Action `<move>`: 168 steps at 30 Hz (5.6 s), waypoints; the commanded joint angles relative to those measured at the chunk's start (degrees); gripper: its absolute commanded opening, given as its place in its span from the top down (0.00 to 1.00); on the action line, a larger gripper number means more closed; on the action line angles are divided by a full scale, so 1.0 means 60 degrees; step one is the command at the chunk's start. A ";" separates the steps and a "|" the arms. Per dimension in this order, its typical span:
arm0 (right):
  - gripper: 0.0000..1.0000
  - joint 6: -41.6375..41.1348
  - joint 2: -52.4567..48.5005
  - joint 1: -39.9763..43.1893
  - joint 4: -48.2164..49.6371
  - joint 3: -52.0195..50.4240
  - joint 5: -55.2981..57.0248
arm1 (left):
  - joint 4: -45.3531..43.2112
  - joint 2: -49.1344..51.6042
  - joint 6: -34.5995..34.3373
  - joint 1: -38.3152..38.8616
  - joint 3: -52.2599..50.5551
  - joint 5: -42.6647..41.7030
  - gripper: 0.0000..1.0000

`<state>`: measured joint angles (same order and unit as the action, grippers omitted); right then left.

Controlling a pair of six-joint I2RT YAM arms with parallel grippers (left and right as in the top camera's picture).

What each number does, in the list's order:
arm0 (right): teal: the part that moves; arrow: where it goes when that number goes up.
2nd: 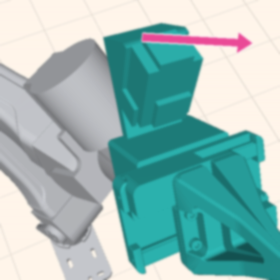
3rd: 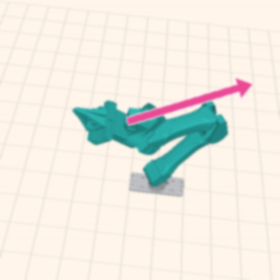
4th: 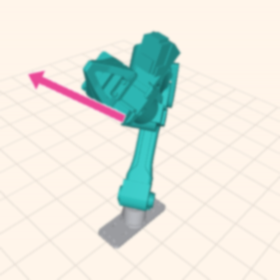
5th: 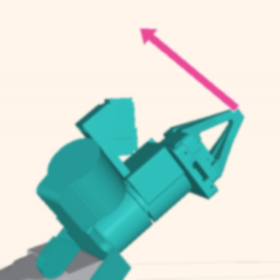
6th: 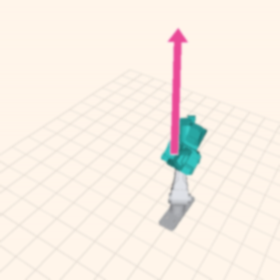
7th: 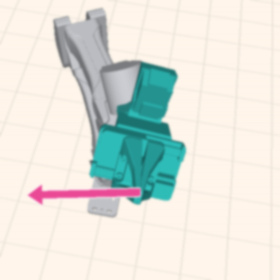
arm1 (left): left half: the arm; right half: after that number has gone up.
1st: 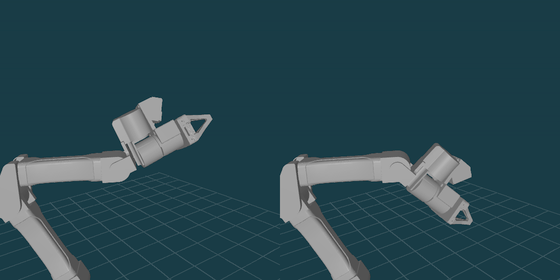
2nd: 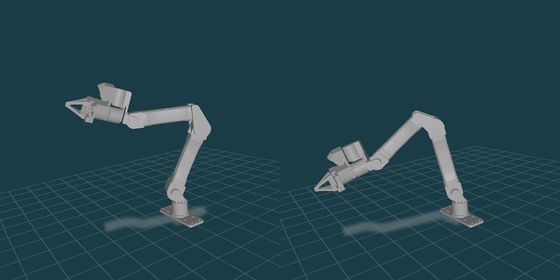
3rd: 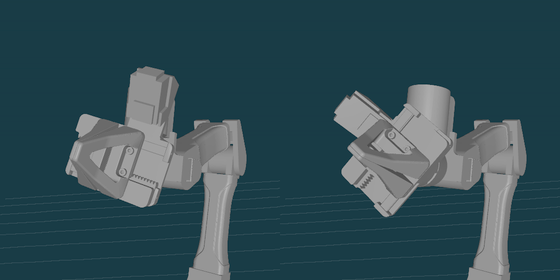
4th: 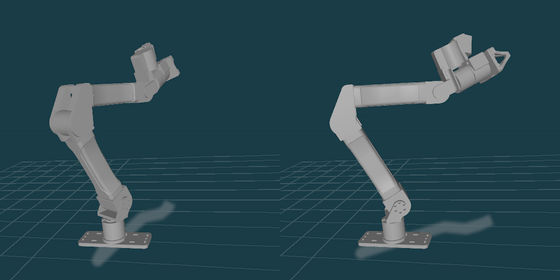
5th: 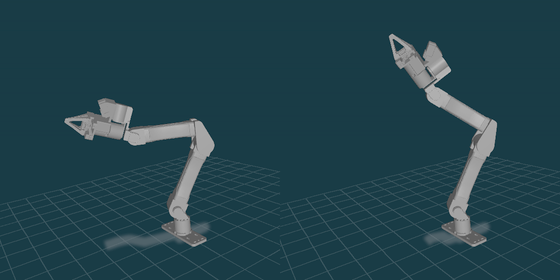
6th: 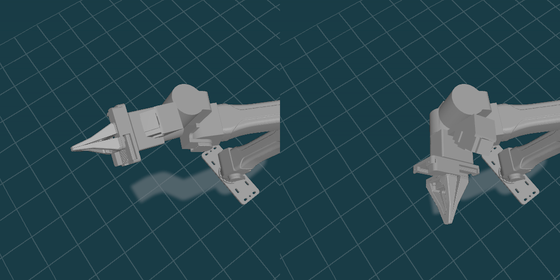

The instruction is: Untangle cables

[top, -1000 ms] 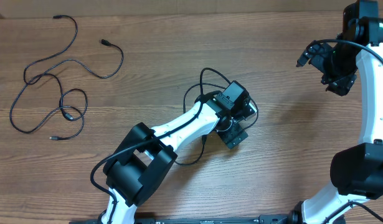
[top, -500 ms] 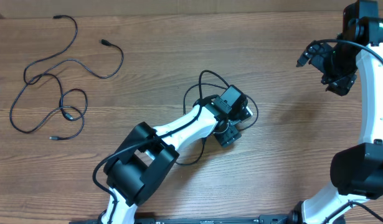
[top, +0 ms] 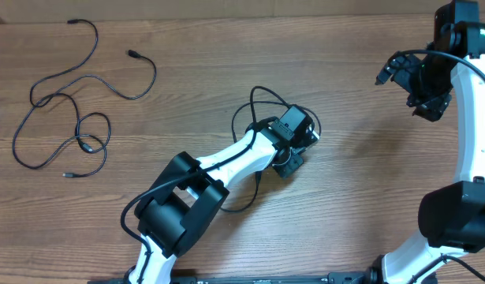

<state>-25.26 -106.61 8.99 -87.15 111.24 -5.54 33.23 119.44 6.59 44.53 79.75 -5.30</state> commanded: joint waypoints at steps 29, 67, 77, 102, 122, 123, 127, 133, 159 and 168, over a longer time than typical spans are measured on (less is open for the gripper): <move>0.00 -0.0040 0.0135 0.0018 0.0022 0.0004 0.0062 | 0.2503 -0.4605 -0.6189 -0.1155 0.0470 -0.0011 0.95; 0.00 -0.0040 0.0138 0.0018 0.0022 0.0004 0.0062 | 0.3406 -0.0109 -0.0546 -0.0087 0.0433 0.0594 0.35; 0.00 -0.0040 0.0138 0.0018 0.0022 0.0004 0.0062 | 0.3377 0.0033 -0.0200 0.0029 0.0433 0.0648 0.44; 0.00 -0.0040 0.0135 0.0018 0.0018 0.0004 0.0062 | 0.3388 0.1388 -0.3187 0.0175 0.0692 0.0386 0.96; 0.00 -0.0040 0.0135 0.0018 0.0022 0.0004 0.0062 | 0.3497 -0.3679 -0.5716 -0.0135 0.0809 0.1053 0.96; 0.00 -0.0040 0.0135 0.0018 0.0022 0.0004 0.0062 | 0.3497 -0.3927 -0.5752 -0.0135 0.0809 0.1053 0.96; 0.00 -0.0040 0.0135 0.0018 0.0022 0.0004 0.0062 | 0.3508 -0.4707 -0.6065 -0.0160 0.0809 0.0962 0.96; 0.00 -0.0040 0.0135 0.0018 0.0018 0.0004 0.0062 | 0.3661 -0.6138 -0.6932 -0.0630 0.0809 0.0973 0.96; 0.00 -0.0040 0.0135 0.0018 0.0022 0.0004 0.0062 | 0.3901 -0.4524 -0.3748 -0.0007 0.0663 -0.0066 0.32; 0.00 -0.0040 0.0135 0.0018 0.0022 0.0004 0.0062 | 0.4197 -0.1734 -0.1876 0.0350 0.0663 0.0211 0.27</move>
<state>-25.30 -106.61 8.99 -87.15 111.24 -5.54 57.39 105.12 -11.84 46.52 84.23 -5.02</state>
